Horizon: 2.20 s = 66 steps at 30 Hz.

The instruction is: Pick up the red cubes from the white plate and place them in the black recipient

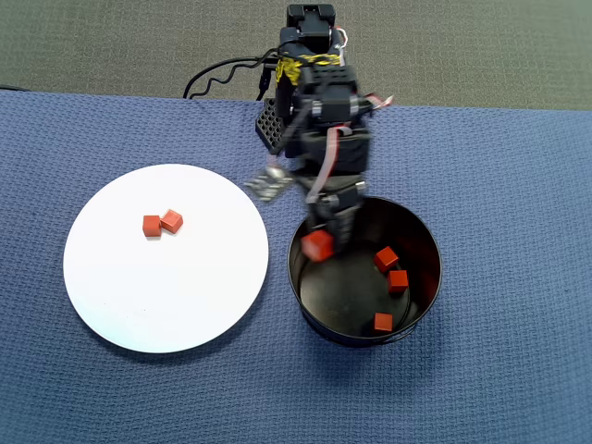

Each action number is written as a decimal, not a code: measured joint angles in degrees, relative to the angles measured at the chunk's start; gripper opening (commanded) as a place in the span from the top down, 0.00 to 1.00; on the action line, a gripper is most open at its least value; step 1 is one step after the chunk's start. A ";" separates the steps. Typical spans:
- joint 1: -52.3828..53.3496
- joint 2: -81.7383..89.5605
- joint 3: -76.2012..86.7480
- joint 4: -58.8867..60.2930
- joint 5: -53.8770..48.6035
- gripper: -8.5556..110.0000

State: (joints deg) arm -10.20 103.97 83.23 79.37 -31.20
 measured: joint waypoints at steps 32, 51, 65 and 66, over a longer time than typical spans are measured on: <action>41.75 -15.73 5.36 -5.36 -18.98 0.66; 59.77 -33.93 -2.55 -8.70 -32.08 0.66; 60.47 -37.00 -4.39 -9.49 -32.08 0.68; 60.56 -37.00 -4.39 -10.11 -32.08 0.68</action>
State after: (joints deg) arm 50.36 66.97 78.84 69.26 -63.28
